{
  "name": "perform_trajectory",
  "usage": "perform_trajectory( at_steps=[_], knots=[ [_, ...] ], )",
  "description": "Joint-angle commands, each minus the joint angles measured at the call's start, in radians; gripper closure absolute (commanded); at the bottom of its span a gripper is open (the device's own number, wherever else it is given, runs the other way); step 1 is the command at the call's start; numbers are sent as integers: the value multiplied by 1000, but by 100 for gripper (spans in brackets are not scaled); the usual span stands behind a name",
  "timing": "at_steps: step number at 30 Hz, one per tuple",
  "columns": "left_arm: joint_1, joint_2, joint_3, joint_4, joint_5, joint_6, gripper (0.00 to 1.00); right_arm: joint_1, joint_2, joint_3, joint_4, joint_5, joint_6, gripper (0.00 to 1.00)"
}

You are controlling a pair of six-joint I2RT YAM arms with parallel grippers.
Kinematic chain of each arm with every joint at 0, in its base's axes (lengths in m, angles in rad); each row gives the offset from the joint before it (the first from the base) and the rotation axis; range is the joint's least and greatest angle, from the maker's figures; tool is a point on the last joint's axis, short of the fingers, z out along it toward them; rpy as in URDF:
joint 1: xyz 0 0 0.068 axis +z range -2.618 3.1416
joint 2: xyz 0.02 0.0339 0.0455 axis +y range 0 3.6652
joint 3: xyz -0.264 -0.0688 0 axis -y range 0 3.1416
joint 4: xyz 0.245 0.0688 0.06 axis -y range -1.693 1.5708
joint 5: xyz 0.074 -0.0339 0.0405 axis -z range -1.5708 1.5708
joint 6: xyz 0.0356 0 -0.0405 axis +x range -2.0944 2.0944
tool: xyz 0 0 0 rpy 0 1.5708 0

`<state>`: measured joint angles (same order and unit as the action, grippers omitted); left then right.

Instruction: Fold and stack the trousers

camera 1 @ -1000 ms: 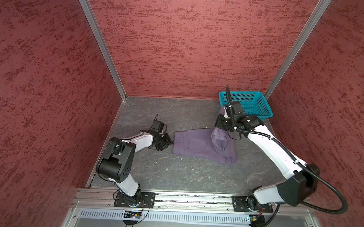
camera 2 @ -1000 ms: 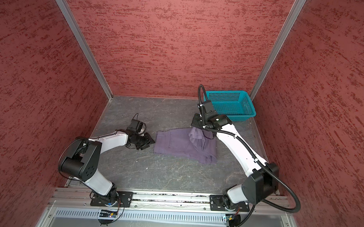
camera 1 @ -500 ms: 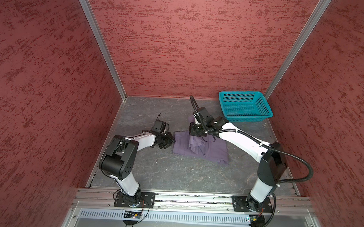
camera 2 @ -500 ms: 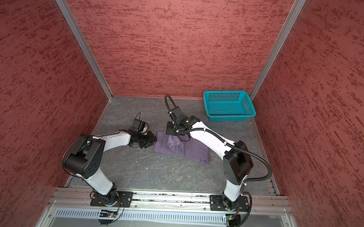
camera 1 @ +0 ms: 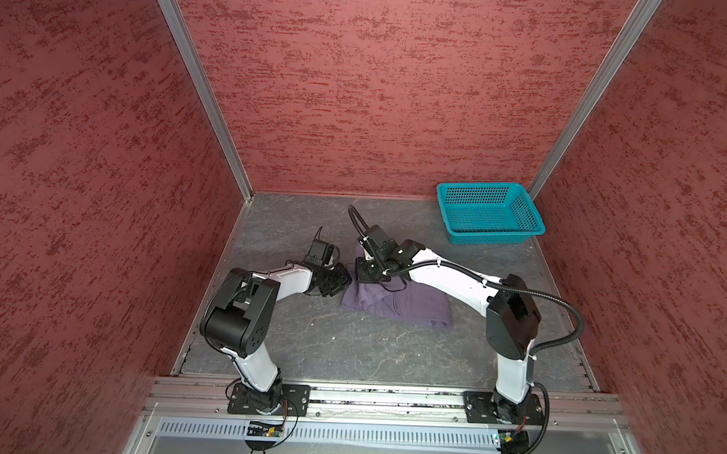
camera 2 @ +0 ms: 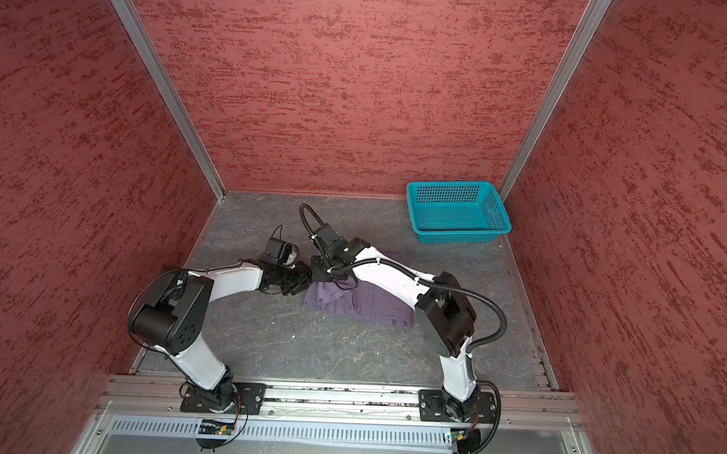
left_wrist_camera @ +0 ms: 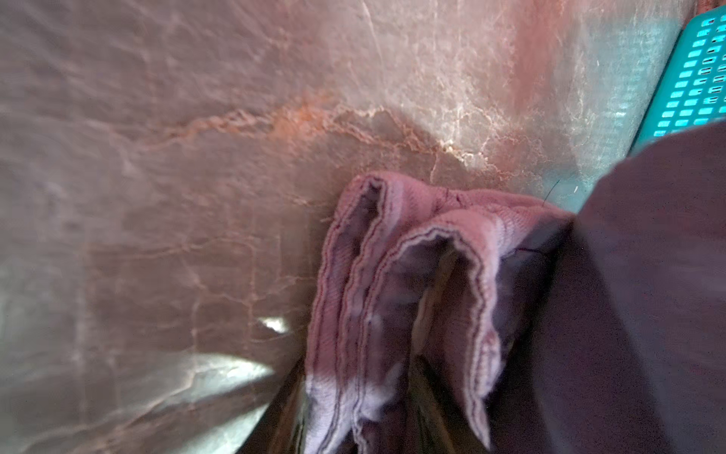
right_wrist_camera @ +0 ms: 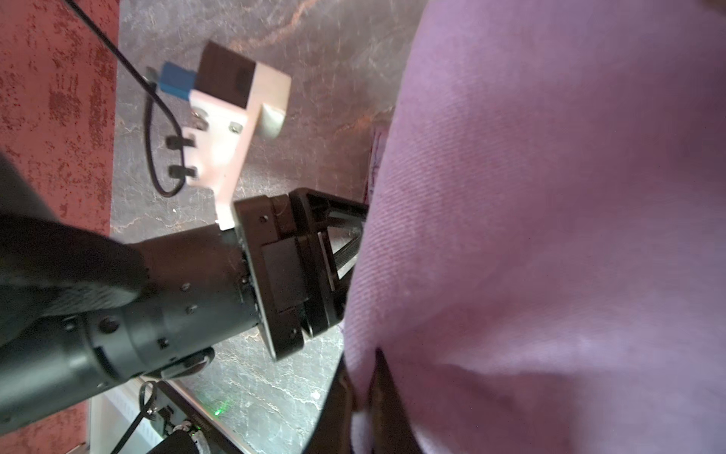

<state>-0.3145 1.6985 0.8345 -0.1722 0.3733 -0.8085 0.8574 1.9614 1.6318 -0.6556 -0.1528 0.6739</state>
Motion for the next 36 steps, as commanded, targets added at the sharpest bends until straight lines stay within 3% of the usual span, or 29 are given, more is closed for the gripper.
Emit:
perform_trajectory(
  at_steps=[1, 8, 13, 16, 19, 27, 32, 36],
  knots=[
    [-17, 69, -36, -85, -45, -5, 56, 14, 17, 44, 76, -62, -10, 70],
    [14, -9, -43, -200, -129, -7, 58, 10, -47, 49, 80, -38, -98, 65],
    [71, -189, -26, -354, -243, -8, 58, -26, -192, -25, 58, 39, -164, 81],
    [37, -322, 36, -460, -347, 17, 57, -59, -299, -165, 65, 66, -149, 91],
    [-16, -374, 107, -478, -343, 50, 56, -76, -357, -323, 90, 58, -120, 94],
    [-225, -204, 184, -370, -241, 22, 57, -75, -387, -682, 347, -93, -3, 99],
    [-247, -102, 84, -228, -161, -59, 59, -74, -406, -832, 410, -85, 14, 100],
    [-234, -70, -1, -191, -173, -93, 66, -75, -436, -949, 446, -47, 25, 100]
  ],
)
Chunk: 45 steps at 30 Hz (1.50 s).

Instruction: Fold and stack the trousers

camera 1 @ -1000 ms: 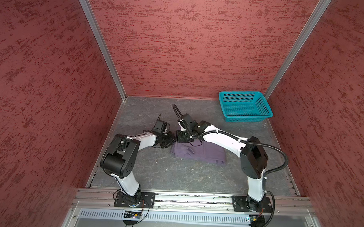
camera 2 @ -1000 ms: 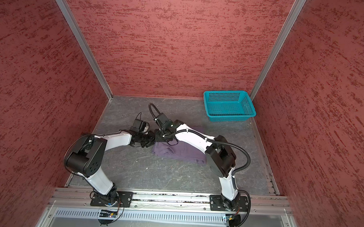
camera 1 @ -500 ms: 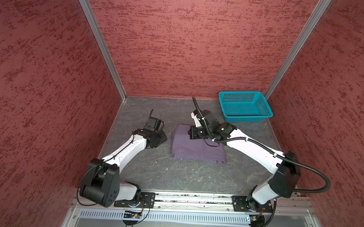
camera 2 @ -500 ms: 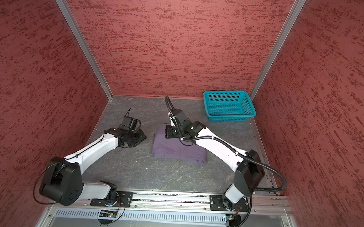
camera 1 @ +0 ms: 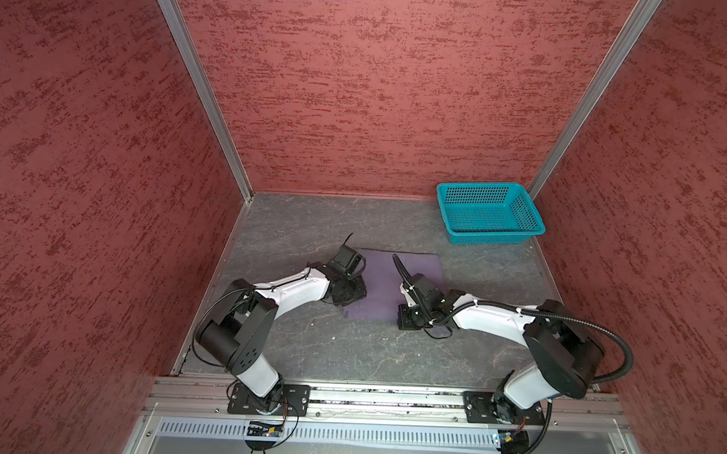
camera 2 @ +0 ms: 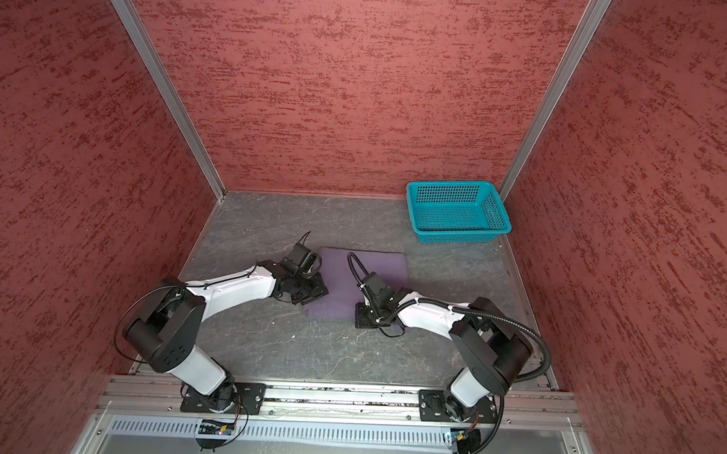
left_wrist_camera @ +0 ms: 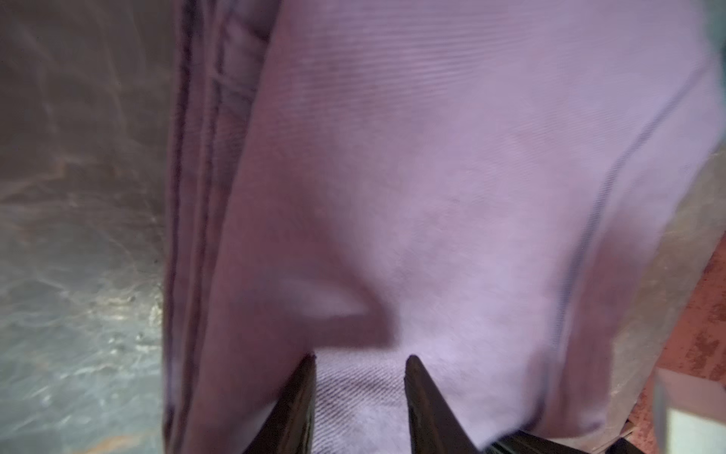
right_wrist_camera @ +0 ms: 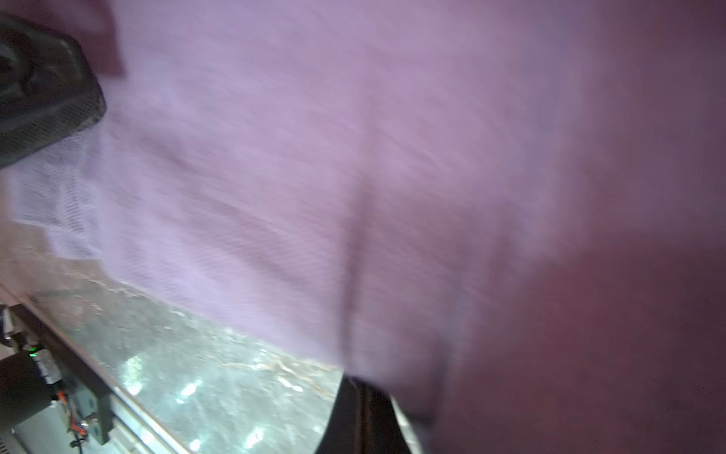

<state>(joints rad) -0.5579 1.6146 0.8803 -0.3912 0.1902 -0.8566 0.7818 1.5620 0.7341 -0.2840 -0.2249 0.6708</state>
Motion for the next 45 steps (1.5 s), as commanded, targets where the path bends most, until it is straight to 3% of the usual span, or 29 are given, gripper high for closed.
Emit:
perform_trajectory(
  at_steps=[1, 6, 11, 14, 18, 22, 25, 28, 34, 45],
  knots=[
    [18, 16, -70, 43, 12, -48, 66, 0, -42, -76, 81, 42, 33, 100],
    [57, 13, -115, 49, 23, -49, 70, 0, -99, -85, 62, 83, 15, 100],
    [47, -49, -73, -61, 30, 2, 83, -7, -263, 46, -114, 185, -81, 100],
    [51, -114, -48, -115, 51, 42, 83, -50, -340, 113, -188, 234, -128, 96],
    [104, -195, 13, -127, 45, 90, 71, -170, -358, 132, -238, 234, -171, 95],
    [201, -163, 116, -125, 44, 131, 55, -293, -334, 105, -247, 173, -176, 93],
    [241, -84, 184, -111, 52, 152, 54, -338, -326, 66, -217, 127, -169, 90],
    [246, 14, 249, -90, 74, 163, 64, -367, -317, 18, -136, 64, -162, 100],
    [219, 180, 321, -34, 110, 142, 72, -415, -261, -93, 50, -138, -93, 100],
    [288, 318, 179, 127, 148, 104, 79, -455, -231, -429, 346, -203, 95, 100]
  ],
)
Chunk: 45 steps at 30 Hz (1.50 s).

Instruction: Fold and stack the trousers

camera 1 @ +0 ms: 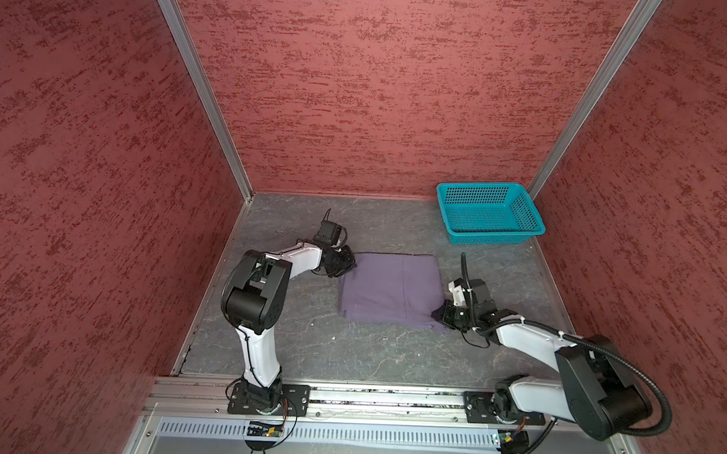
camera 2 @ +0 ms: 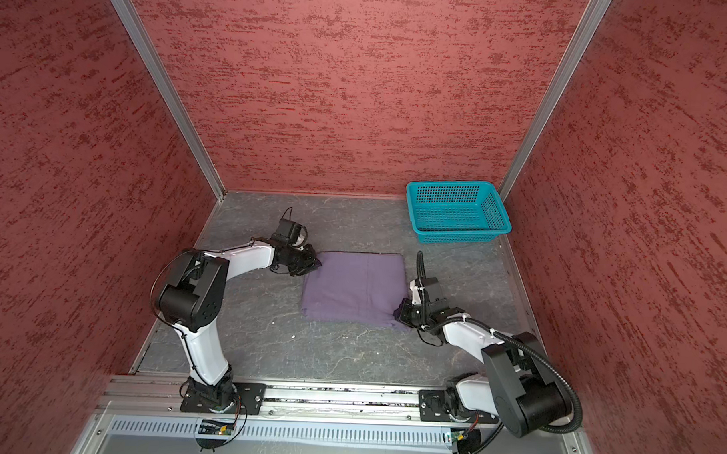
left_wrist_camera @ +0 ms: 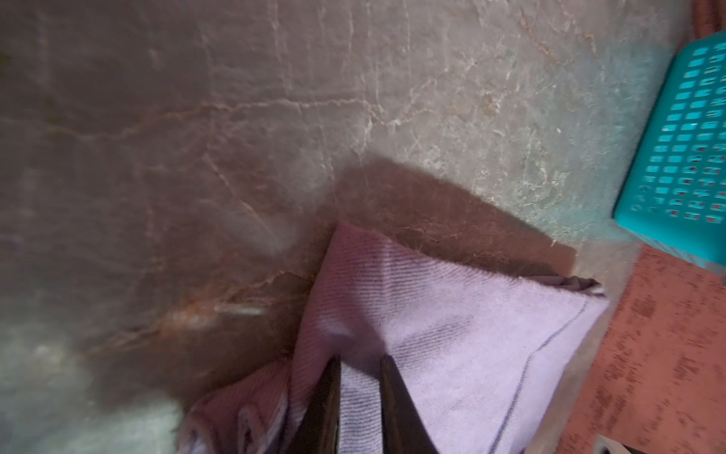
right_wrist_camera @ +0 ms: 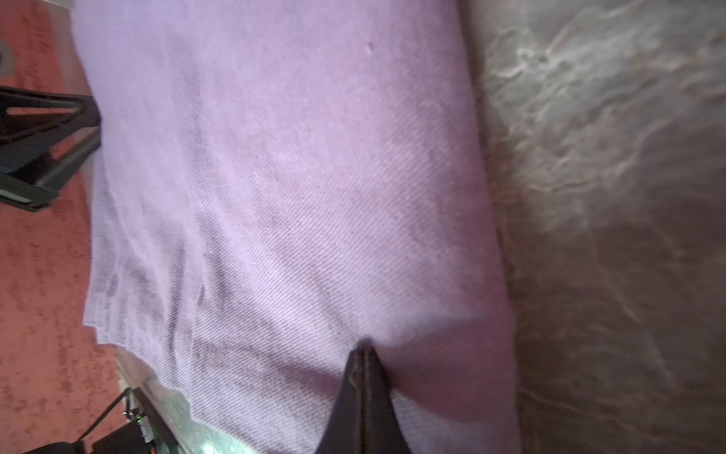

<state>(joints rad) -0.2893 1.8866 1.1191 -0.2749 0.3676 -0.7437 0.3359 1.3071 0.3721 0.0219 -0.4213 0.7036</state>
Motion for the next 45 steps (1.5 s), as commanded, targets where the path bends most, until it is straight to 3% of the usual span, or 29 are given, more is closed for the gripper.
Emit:
perform_trajectory(
  at_steps=[1, 6, 12, 17, 20, 25, 31, 38, 41, 43, 45],
  knots=[
    [19, 46, -63, 15, -21, -5, 79, -11, 26, -67, 41, -9, 61, 100],
    [16, -6, -44, -16, 14, 12, 79, -17, -20, 44, -74, -1, -32, 100],
    [-24, -241, -54, -121, -91, 45, 74, -18, -158, 194, -204, 42, -142, 98],
    [-104, -428, -138, -146, -181, 28, 69, -18, -197, 180, -100, -46, -133, 96],
    [-150, -485, -237, -73, -166, -17, 68, -17, -186, 94, 88, -178, -50, 98],
    [-223, -496, -424, 93, -178, -123, 69, -17, -98, -63, 310, -264, 63, 99],
    [-284, -397, -565, 218, -251, -256, 80, -17, -17, -187, 344, -242, 53, 100],
    [-297, -324, -656, 385, -223, -376, 85, -18, -125, -218, 282, -214, 32, 100],
    [-331, -418, -592, 268, -286, -347, 77, -17, -230, -190, 178, -183, 1, 98],
    [-392, -499, -471, 93, -376, -261, 67, -17, -328, -169, 92, -139, -32, 91],
    [-475, -532, -311, -93, -500, -161, 63, -18, -446, -157, 7, -68, -59, 85]
  ],
)
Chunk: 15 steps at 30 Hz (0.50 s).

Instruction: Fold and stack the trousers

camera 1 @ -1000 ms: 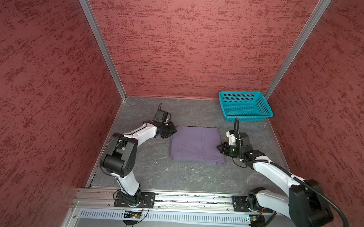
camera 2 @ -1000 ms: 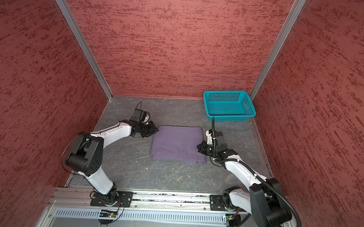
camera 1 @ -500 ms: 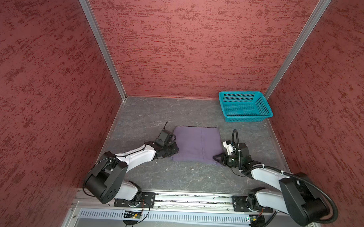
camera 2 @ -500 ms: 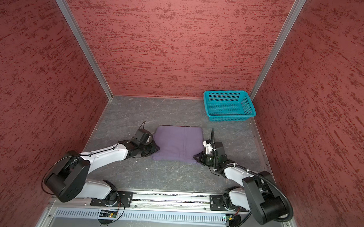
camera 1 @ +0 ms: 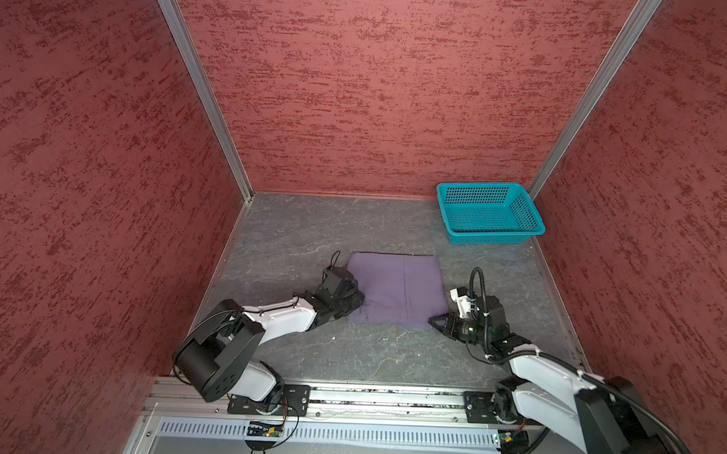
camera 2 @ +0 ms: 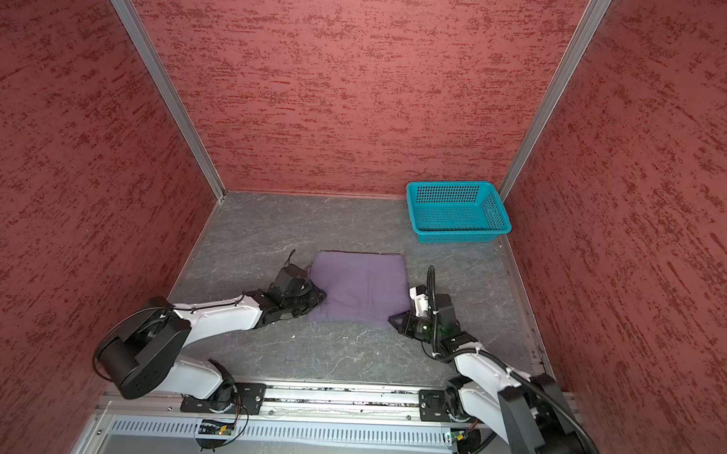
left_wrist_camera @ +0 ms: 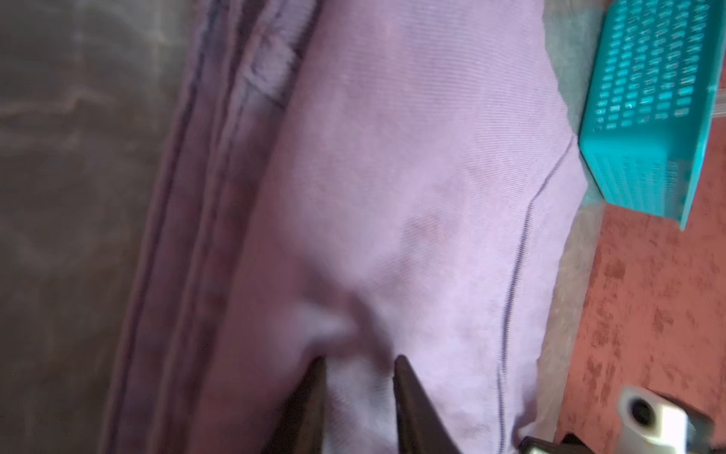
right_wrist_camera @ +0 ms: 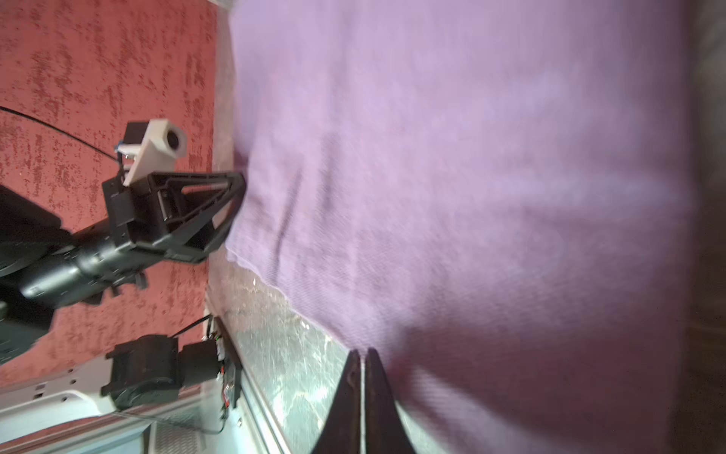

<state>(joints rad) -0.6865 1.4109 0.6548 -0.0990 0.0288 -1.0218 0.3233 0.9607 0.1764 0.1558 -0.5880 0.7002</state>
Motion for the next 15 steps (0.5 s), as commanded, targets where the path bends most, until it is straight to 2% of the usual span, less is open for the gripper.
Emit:
perform_trajectory(
  at_steps=[1, 3, 5, 7, 9, 11, 15],
  knots=[
    [-120, -52, 227, -346, -220, 164, 63, -5, -170, 44, -175, 149, -66, 81],
    [-182, -11, 361, -440, -294, 224, 68, -5, -297, 52, -254, 235, -81, 75],
    [-224, 62, 453, -487, -332, 251, 69, -5, -422, 54, -320, 312, -93, 64],
    [-262, 169, 540, -521, -342, 258, 70, -6, -548, 54, -392, 411, -100, 47],
    [-291, 286, 641, -570, -336, 255, 73, -6, -649, 58, -471, 519, -99, 38],
    [-327, 412, 757, -625, -339, 269, 77, -6, -731, 61, -527, 589, -108, 35],
    [-367, 607, 950, -713, -325, 294, 79, -6, -797, 51, -548, 591, -119, 32]
  ],
)
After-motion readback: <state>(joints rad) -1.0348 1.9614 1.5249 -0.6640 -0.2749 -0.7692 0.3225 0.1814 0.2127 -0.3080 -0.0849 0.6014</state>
